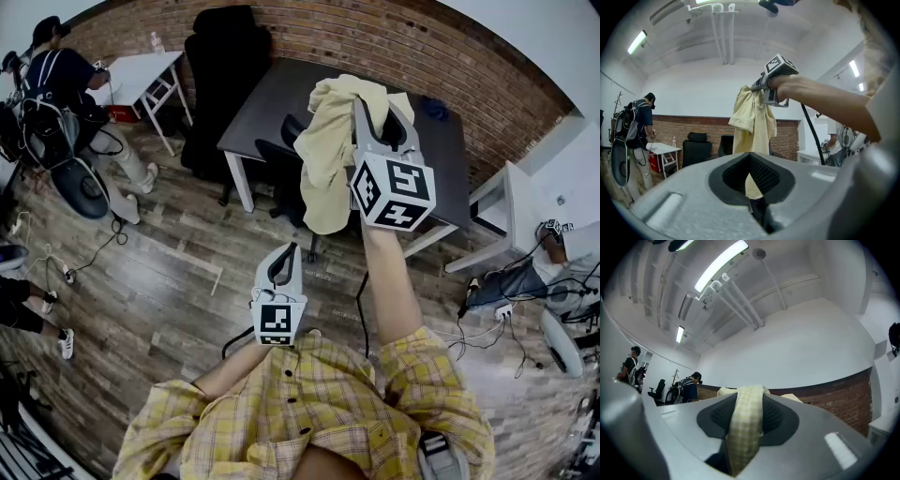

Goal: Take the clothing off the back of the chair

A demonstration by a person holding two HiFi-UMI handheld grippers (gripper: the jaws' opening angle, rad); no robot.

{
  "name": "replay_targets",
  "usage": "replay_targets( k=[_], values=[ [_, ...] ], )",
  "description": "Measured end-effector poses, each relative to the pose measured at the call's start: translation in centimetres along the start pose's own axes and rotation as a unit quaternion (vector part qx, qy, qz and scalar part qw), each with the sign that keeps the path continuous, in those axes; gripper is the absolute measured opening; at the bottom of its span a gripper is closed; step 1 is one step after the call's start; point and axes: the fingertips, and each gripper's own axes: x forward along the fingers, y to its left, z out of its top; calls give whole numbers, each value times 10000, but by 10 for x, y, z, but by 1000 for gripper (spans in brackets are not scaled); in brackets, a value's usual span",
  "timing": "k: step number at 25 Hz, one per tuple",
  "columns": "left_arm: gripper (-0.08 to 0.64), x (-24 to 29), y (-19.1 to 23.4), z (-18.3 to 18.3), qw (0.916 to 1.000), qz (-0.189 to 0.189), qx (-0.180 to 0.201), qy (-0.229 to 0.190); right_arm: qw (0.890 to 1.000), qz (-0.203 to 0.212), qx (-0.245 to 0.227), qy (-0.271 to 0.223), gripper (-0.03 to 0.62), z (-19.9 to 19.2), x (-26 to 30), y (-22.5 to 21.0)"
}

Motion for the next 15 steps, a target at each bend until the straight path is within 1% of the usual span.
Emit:
replay_targets(
  k=[8, 15],
  values=[
    [0, 1, 0, -1, 10000, 22, 21, -4, 9999, 85, -5, -141, 123, 25, -16, 5],
    [0, -3, -2, -2, 10000, -7, 11, -1, 9999, 145, 4, -91, 123, 16, -33, 12]
  ],
)
